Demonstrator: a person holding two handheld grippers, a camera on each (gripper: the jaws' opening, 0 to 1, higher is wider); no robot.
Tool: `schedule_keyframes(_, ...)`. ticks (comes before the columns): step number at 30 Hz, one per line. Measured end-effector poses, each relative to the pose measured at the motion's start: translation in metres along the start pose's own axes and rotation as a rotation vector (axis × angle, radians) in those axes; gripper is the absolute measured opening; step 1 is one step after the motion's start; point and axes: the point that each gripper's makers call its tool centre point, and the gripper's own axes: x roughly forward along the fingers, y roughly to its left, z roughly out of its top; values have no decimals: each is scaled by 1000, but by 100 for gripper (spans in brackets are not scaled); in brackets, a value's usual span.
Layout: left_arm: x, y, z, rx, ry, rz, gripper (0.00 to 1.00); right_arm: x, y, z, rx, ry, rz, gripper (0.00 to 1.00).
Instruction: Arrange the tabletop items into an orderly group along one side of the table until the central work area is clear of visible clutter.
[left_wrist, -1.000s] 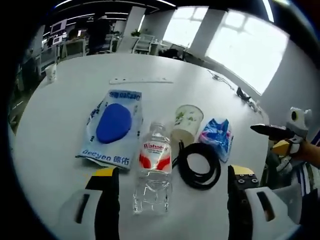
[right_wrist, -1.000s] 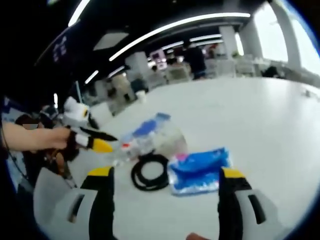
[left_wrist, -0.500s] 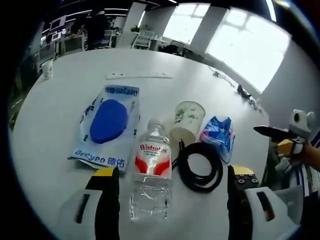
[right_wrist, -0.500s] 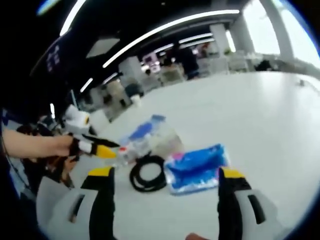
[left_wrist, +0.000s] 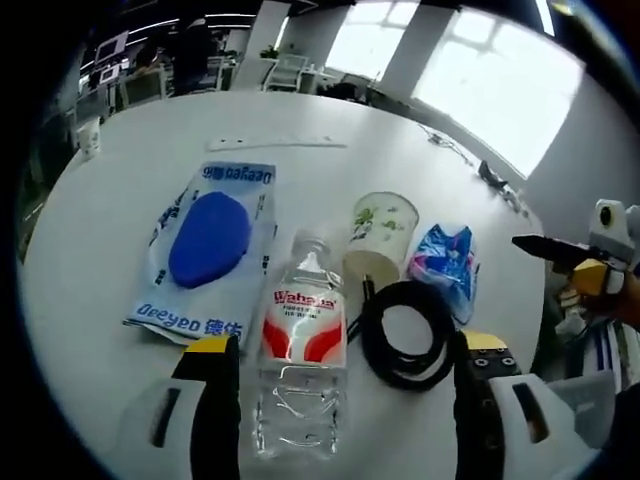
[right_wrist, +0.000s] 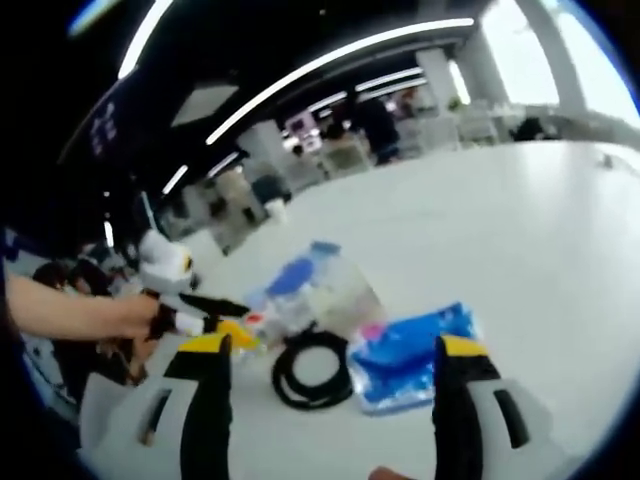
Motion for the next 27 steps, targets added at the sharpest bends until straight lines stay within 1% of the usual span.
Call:
schedule_keyframes(3,3,-2,-2,1,13,-4,88,4,4,2,1,-3,9,80)
schedule_keyframes(10,8,3,-3,1,14,23,86,10,11,0,8,3,33,80)
schedule_keyframes(17,11,8,-1,8,12,55,80,11,11,-2,20,7,38,79)
schedule_keyframes(20,12,8,-1,5,10,60,80,12,11,-1,25,4,37,79)
schedule_keyframes(21,13,8,-1,12,10,64,79,12,11,0,33,0,36,79)
schedule_keyframes(23,14,12,-2,38,20,84,76,14,10,6,81,-22,32,79)
schedule_keyframes(27,16,19,-3,53,22,112,70,21,18,22,105,-61,54,79)
